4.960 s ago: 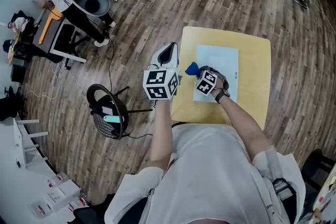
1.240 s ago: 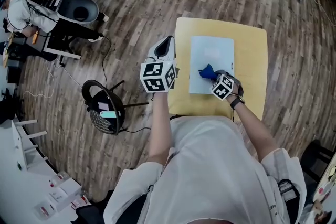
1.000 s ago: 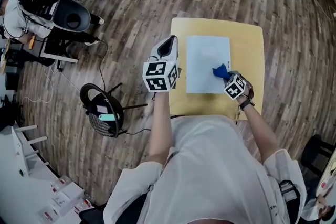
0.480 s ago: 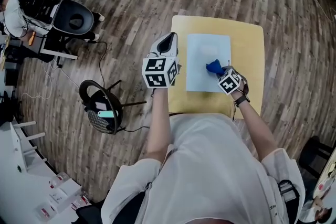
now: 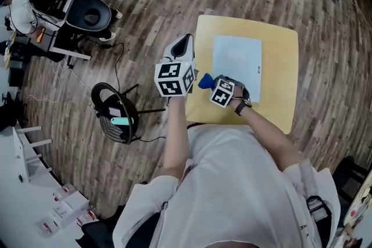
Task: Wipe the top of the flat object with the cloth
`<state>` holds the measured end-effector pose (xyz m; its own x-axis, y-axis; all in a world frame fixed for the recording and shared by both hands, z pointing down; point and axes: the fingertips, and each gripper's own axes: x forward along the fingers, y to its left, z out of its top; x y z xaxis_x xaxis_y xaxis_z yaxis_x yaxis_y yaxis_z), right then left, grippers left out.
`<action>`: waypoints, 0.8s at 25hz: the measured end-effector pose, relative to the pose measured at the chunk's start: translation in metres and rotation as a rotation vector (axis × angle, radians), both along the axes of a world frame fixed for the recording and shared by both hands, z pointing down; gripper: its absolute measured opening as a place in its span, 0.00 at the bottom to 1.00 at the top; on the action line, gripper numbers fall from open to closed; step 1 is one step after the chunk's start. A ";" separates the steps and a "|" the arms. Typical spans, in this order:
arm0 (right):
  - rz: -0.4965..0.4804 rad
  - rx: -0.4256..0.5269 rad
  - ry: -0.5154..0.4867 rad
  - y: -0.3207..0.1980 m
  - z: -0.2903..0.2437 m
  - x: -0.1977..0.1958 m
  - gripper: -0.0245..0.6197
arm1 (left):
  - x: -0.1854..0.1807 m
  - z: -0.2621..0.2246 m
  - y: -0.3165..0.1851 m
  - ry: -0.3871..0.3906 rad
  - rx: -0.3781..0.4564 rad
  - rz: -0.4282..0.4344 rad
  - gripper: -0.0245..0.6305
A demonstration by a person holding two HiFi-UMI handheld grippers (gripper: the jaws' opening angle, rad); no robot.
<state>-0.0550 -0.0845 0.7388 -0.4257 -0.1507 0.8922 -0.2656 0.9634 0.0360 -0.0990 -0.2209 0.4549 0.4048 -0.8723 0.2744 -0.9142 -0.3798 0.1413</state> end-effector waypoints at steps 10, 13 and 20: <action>0.234 -0.048 0.036 0.010 0.005 0.120 0.15 | 0.009 0.010 -0.002 0.012 -0.016 0.029 0.05; 0.327 -0.054 0.078 0.021 0.007 0.174 0.15 | 0.017 0.010 -0.005 0.019 -0.014 0.046 0.05; 0.484 -0.061 0.077 0.030 0.006 0.226 0.15 | 0.041 0.010 -0.006 0.023 -0.016 0.089 0.05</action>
<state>0.1706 -0.0548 0.7452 -0.2520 -0.2618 0.9317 -0.6822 0.7308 0.0208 -0.0579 -0.2270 0.4648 0.4870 -0.8282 0.2775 -0.8733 -0.4569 0.1689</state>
